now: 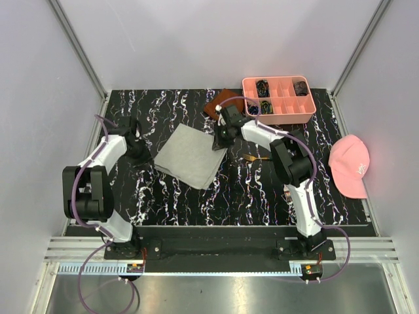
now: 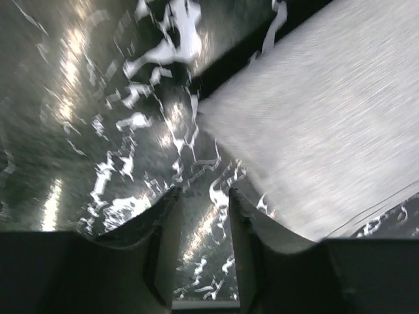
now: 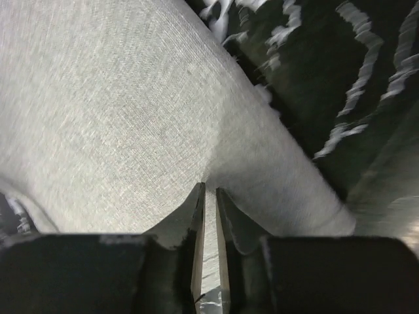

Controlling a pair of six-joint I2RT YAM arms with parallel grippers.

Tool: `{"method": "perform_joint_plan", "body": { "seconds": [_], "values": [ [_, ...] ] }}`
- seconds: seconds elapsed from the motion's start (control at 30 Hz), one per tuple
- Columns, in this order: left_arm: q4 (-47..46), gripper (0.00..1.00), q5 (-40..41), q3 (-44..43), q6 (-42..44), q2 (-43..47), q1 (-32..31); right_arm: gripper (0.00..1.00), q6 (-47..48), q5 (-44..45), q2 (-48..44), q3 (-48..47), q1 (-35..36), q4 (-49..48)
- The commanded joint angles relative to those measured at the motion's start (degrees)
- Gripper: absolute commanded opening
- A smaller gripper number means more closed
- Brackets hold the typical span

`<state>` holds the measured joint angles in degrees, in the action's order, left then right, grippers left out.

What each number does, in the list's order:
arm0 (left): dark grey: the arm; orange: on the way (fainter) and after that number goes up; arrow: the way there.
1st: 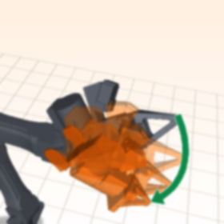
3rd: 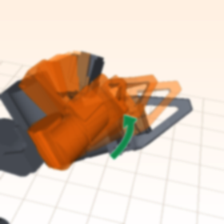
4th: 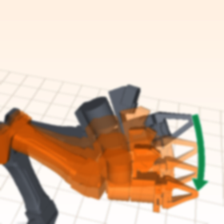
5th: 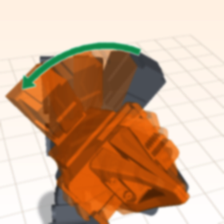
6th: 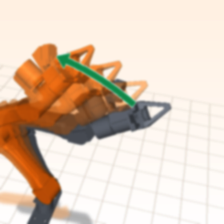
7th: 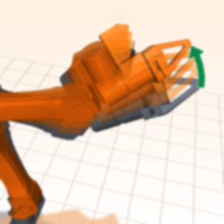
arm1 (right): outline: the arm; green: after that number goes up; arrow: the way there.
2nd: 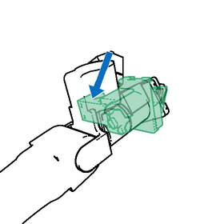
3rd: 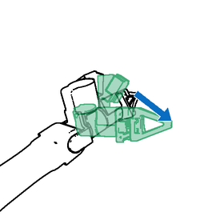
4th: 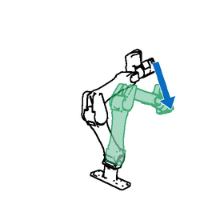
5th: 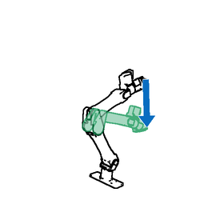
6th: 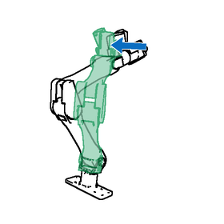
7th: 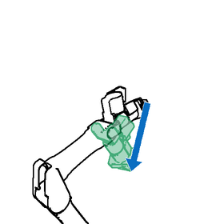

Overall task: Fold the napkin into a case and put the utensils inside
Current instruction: Move the square-folded napkin to the center of the board.

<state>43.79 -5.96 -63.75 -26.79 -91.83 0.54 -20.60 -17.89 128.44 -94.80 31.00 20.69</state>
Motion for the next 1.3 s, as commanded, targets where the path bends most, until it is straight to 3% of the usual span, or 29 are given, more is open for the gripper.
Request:
{"method": "perform_joint_plan", "body": {
  "seconds": [0.0, 0.13, 0.27, 0.37, 0.5, 0.6, 0.83, 0.9, 1.07, 1.27],
  "values": [
    [-5.73, 0.40, -5.38, -0.05, -1.08, 3.33, -0.27, 0.23, 9.44, 9.46, -0.12, -7.84, -0.16, 10.41],
    [-6.70, 0.49, -8.35, -3.66, -0.81, 0.00, -0.18, 0.52, 4.63, 1.92, -6.52, -5.76, -0.07, 11.31],
    [-6.00, 0.49, -13.72, -8.23, 0.07, -8.16, -0.18, 0.65, -2.41, -3.98, -10.66, 2.94, 0.02, 6.33],
    [-6.52, 0.49, -10.75, -8.94, -1.16, -10.03, -0.27, 0.64, -6.20, -8.38, -11.72, 9.36, 0.54, -0.53],
    [-7.84, 0.49, -9.52, -7.97, -1.34, -9.51, -0.27, 0.53, -5.94, -8.13, -9.97, 11.13, 1.52, -2.31],
    [-7.76, 0.49, -8.73, -7.27, -0.72, -8.54, -0.27, 0.47, -4.89, -4.45, -8.39, 11.66, 1.25, -1.79],
    [-6.18, 0.52, -10.39, -7.71, 1.21, -9.14, -0.27, 0.45, 4.50, 12.68, -6.63, 9.21, -0.59, 5.84],
    [-5.74, 0.52, -12.31, -8.32, 1.56, -10.29, -0.27, 0.45, 6.00, 13.93, -6.89, 7.10, -0.59, 7.34],
    [-7.14, 0.52, -16.98, -7.28, 1.30, -11.70, -0.18, 0.70, 4.70, 11.05, -13.21, 7.87, -0.33, 9.46],
    [-10.47, 0.47, -19.17, -4.03, -1.07, -11.62, -3.08, 0.79, -9.88, 4.71, -21.03, 17.44, -0.33, 5.69]
  ]
}}
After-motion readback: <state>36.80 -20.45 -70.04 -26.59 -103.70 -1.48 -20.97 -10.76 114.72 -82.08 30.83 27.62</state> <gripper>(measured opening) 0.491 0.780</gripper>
